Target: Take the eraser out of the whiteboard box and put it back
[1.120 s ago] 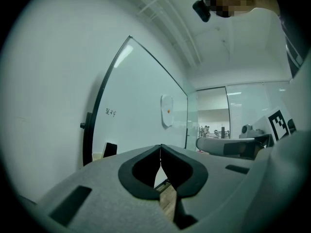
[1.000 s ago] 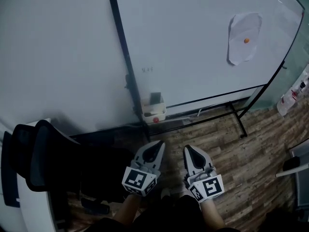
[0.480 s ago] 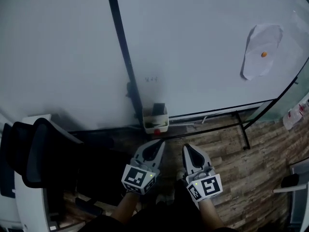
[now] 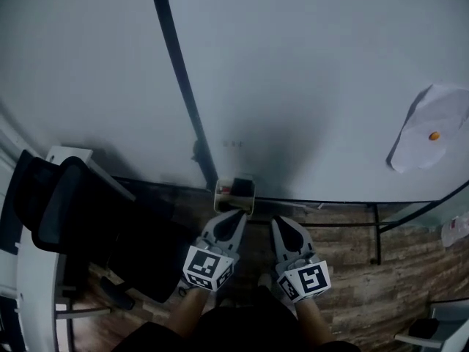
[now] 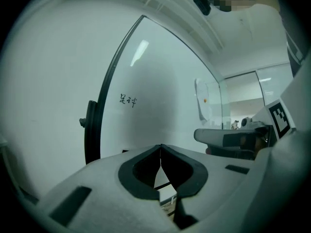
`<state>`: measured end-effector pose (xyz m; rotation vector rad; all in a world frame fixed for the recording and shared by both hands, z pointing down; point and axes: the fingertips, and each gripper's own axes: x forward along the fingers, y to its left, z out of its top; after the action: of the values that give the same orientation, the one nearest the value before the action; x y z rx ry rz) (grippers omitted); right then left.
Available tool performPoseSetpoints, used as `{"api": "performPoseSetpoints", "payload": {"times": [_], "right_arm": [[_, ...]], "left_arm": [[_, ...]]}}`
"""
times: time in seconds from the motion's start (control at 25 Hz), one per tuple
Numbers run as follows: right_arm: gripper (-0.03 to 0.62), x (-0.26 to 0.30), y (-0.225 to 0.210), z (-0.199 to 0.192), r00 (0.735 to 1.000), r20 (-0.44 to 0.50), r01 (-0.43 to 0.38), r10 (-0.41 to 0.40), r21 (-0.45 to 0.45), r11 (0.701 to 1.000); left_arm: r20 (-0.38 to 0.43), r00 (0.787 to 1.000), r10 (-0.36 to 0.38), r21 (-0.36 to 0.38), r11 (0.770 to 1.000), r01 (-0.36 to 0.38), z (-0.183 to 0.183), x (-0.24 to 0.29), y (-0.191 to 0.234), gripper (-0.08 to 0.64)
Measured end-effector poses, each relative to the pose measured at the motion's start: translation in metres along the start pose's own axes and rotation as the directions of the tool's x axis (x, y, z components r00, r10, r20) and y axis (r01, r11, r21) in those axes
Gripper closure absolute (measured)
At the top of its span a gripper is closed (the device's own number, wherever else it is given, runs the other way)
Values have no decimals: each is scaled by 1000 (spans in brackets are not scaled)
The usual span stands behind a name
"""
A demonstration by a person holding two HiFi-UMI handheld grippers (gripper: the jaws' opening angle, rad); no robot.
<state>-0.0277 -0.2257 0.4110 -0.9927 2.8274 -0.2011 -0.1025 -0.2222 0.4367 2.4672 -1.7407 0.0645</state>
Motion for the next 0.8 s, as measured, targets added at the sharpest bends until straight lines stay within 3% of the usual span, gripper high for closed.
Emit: {"api": "performPoseSetpoints", "payload": {"times": [0.32, 0.56, 0.8], "right_arm": [[589, 20, -20, -6, 993, -19, -119, 119, 42, 992], [589, 24, -36, -9, 993, -21, -116, 117, 58, 992], [589, 23, -43, -9, 994, -19, -103, 105, 66, 992]], "left_arm": [[-15, 988, 151, 14, 988, -151, -8, 23, 16, 555], [-6, 985, 174, 10, 985, -174, -8, 29, 18, 555], [-22, 955, 295, 54, 954, -293, -10, 35, 36, 547]]}}
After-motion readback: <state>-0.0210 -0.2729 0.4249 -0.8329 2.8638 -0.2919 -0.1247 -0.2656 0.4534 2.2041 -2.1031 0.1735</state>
